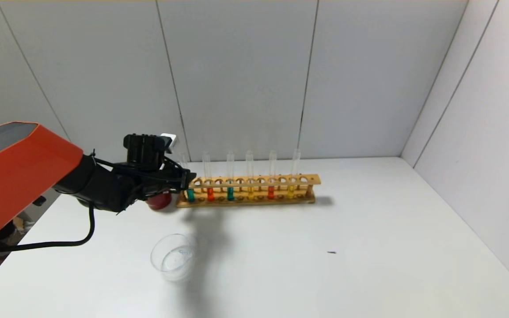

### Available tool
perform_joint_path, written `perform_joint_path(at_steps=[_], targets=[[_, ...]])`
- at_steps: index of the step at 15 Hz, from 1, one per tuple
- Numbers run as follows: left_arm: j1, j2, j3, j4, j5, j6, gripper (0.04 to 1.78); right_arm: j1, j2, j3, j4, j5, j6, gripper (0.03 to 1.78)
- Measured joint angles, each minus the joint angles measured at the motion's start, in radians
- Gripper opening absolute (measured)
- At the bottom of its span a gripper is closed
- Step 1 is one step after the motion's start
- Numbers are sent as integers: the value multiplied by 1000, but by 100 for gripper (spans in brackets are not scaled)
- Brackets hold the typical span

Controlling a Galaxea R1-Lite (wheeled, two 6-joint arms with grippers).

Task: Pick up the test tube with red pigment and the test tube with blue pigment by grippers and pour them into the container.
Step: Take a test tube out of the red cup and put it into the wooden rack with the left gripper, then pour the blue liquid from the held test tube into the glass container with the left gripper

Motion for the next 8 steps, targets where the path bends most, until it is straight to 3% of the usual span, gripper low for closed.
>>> perform_joint_path(at_steps=[2, 4, 8], targets=[[-2, 1, 0, 0, 0, 0, 64, 0, 0, 0, 0, 0, 0, 175], [-4, 1, 0, 0, -2, -2, 37, 0, 0, 0, 0, 0, 0, 175], [-4, -2, -6, 0, 20, 2, 32, 0, 0, 0, 0, 0, 0, 175]])
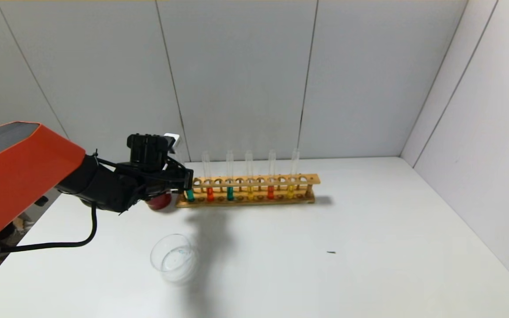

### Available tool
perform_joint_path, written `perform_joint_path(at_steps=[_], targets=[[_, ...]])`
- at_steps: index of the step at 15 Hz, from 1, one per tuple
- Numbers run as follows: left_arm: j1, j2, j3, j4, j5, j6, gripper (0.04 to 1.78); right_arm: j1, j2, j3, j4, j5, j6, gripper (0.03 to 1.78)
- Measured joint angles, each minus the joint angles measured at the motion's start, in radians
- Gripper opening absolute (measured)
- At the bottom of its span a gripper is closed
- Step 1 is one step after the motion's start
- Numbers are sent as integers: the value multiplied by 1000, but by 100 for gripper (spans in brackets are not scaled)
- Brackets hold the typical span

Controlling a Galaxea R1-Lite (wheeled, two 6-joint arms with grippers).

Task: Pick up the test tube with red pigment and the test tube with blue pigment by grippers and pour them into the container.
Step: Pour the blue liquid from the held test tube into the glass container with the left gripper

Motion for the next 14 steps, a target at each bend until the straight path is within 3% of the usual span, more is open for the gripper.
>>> perform_joint_path(at_steps=[14], targets=[[10, -301, -61, 163, 21, 101, 33, 0, 0, 0, 0, 0, 0, 175]])
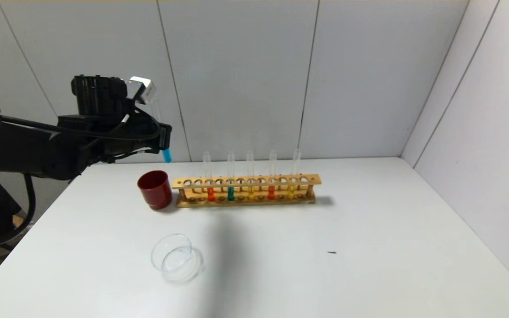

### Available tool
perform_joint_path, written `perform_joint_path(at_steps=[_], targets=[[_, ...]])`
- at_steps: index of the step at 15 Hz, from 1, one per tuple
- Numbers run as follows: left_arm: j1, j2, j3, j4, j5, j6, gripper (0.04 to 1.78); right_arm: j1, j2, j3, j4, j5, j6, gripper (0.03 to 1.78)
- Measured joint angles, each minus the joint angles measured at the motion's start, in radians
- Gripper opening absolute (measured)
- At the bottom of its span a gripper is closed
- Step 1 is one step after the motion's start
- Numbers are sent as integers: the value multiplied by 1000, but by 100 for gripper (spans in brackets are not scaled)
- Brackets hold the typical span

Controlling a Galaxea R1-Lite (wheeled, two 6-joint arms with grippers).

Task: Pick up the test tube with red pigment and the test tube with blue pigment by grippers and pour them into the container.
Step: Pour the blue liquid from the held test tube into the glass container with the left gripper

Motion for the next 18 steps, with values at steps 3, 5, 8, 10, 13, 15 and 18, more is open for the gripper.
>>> perform_joint_path(at_steps=[3, 5, 8, 10, 13, 15, 18], targets=[[28, -93, 100, 30, -65, 61, 33, 0, 0, 0, 0, 0, 0, 175], [45, -160, 156, 55, -118, 116, 33, 0, 0, 0, 0, 0, 0, 175], [53, -234, 252, 65, -144, 163, 33, 0, 0, 0, 0, 0, 0, 175], [96, -269, 339, 61, -147, 287, 33, 0, 0, 0, 0, 0, 0, 175], [173, -306, 422, 55, -247, 549, 33, 0, 0, 0, 0, 0, 0, 175], [190, -315, 437, 55, -333, 708, 33, 0, 0, 0, 0, 0, 0, 175], [201, -309, 453, 56, -385, 964, 33, 0, 0, 0, 0, 0, 0, 175]])
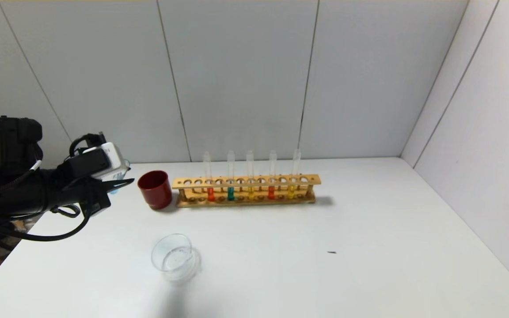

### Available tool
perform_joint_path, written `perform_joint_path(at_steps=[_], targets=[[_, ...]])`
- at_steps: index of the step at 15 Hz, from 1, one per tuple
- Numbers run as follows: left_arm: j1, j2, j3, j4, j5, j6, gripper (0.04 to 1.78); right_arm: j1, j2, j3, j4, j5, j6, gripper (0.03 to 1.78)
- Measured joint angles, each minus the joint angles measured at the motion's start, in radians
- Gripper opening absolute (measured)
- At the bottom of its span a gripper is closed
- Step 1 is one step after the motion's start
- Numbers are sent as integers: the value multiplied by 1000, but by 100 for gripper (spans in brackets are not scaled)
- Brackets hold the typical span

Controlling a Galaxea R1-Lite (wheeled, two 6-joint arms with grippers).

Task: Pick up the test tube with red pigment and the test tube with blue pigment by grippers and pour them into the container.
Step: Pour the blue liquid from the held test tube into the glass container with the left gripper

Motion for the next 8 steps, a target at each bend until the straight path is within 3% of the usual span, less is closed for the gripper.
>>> perform_joint_path(at_steps=[4, 8], targets=[[5, 32, 47, -1, -53, 313, 33, 0, 0, 0, 0, 0, 0, 175], [14, 54, 109, -52, -55, 501, 33, 0, 0, 0, 0, 0, 0, 175]])
